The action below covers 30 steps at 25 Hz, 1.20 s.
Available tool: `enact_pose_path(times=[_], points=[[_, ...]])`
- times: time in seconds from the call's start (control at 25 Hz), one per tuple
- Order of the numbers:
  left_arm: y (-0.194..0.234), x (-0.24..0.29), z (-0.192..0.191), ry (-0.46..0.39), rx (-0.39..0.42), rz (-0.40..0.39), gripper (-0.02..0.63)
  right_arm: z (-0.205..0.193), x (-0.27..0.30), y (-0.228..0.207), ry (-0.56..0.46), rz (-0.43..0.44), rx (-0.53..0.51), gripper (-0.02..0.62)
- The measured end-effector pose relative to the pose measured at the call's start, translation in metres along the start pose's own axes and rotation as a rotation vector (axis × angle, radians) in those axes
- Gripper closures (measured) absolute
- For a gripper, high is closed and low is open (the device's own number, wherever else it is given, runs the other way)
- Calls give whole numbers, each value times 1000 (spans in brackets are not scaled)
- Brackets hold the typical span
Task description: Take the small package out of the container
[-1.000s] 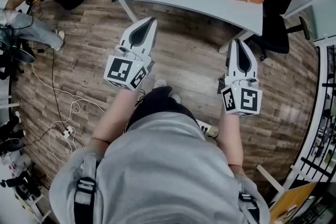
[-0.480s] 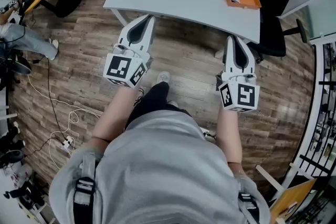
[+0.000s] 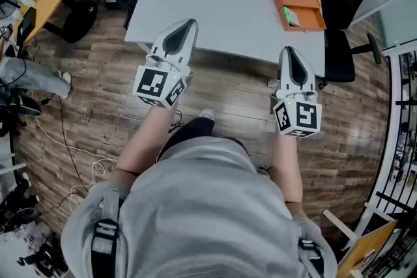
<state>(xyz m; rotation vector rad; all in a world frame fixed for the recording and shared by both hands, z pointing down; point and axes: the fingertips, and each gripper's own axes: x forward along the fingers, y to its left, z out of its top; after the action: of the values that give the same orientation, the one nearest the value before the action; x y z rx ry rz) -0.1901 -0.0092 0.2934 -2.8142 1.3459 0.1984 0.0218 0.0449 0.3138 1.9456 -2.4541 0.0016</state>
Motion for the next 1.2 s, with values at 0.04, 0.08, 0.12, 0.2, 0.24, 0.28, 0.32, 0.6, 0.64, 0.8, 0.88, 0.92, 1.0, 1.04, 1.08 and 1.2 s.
enact_pose_path(times=[0.04,0.08,0.12,0.2,0.24,0.28,0.32,0.6,0.64,0.8,0.88,0.92,1.0,1.04,1.08,1.2], points=[[7,7,-1,2,-3,-8,586,2,9,-1,-2,-6,2,541],[14,13,-2,4,-5,-15,586,3,17,-3,-5,-11,6,541],[21,20,-3,6,-6,-20,586,4,25,-4,-8,-16,12,541],[34,31,-7,10,-9,-23,586,4,39,-7,-7,-20,26,541],[39,36,-10,14,-14,-23,586,3,45,-9,-4,-20,31,541],[42,40,-13,19,-19,-23,586,2,50,-10,1,-21,34,541],[45,44,-17,25,-25,-22,586,1,54,-13,5,-22,36,541],[56,86,-42,44,-46,-1,586,-13,94,-43,16,6,52,541],[57,95,-45,46,-46,4,586,-15,101,-49,17,12,56,541],[61,144,-49,40,-31,32,586,-18,143,-87,14,57,62,541],[62,176,-50,36,-24,52,586,-17,167,-111,15,80,66,541],[62,192,-51,36,-21,63,586,-16,179,-123,13,95,59,541],[61,223,-53,34,-12,83,586,-13,202,-146,8,128,28,541],[61,238,-54,31,-7,94,586,-12,213,-158,8,144,14,541],[61,252,-54,27,-5,105,586,-12,223,-169,9,155,8,541],[59,288,-58,18,-1,128,586,-13,249,-202,11,180,7,541]])
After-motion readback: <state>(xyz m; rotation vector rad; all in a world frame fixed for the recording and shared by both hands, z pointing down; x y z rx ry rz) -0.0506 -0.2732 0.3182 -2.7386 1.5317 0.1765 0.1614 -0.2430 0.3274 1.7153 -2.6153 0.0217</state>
